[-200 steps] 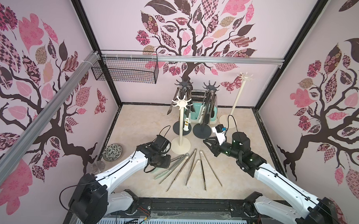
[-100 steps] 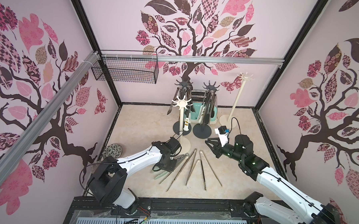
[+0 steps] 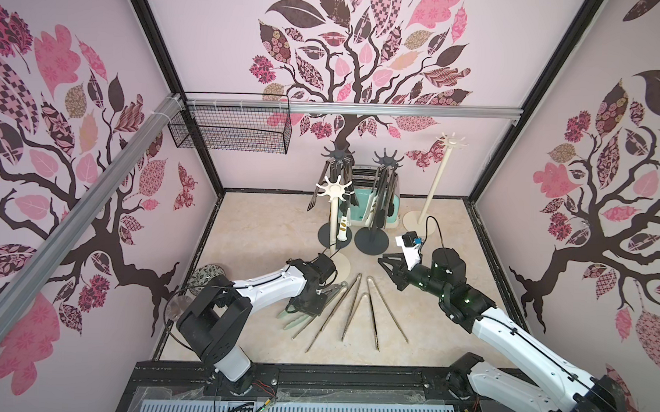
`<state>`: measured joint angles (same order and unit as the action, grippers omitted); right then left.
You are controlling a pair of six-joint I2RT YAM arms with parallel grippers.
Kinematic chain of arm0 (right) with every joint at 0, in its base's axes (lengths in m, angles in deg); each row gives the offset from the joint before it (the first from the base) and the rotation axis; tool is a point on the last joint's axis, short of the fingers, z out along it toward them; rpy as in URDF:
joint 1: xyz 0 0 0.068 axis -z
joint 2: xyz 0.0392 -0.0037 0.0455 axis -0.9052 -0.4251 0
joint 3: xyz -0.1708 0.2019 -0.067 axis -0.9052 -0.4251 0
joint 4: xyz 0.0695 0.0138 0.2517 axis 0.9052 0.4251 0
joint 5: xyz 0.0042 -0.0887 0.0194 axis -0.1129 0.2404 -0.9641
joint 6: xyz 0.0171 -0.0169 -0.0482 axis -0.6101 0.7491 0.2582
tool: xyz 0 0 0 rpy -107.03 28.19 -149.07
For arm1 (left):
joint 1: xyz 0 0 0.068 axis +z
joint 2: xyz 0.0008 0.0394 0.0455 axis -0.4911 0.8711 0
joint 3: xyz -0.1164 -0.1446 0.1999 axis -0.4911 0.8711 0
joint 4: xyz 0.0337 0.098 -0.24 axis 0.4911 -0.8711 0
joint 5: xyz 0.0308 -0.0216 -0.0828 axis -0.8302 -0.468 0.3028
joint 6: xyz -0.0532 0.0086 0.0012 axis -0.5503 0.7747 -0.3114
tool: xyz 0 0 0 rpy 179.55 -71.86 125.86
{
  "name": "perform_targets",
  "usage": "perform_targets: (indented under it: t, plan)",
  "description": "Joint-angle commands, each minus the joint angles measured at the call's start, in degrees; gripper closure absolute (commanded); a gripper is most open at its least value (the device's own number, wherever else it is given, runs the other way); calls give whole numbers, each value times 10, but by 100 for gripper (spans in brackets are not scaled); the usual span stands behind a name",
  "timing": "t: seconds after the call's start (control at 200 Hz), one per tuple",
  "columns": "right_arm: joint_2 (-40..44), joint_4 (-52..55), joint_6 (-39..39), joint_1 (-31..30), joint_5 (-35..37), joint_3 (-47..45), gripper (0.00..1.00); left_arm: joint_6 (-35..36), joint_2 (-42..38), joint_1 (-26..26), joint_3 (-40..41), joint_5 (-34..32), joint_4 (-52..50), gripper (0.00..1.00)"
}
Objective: Hang food tongs on kitchen utensil racks
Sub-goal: Pick up the food tongs from the center of the board.
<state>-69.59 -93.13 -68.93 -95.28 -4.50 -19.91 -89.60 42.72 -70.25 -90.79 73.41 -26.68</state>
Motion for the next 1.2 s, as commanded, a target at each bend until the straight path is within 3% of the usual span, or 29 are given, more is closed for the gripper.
perform_targets:
  t: [0.0,0.5,0.915,1.195]
  plan:
    - [9,0,0,3,5,3,74,7,12,-2,3,-9,16,72]
    - [9,3,1,2,7,2,74,10,50,-2,14,1,43,76]
    - [8,4,2,2,6,4,74,14,61,-2,15,4,53,94]
    - [14,8,1,3,7,4,74,21,48,-6,15,15,54,99]
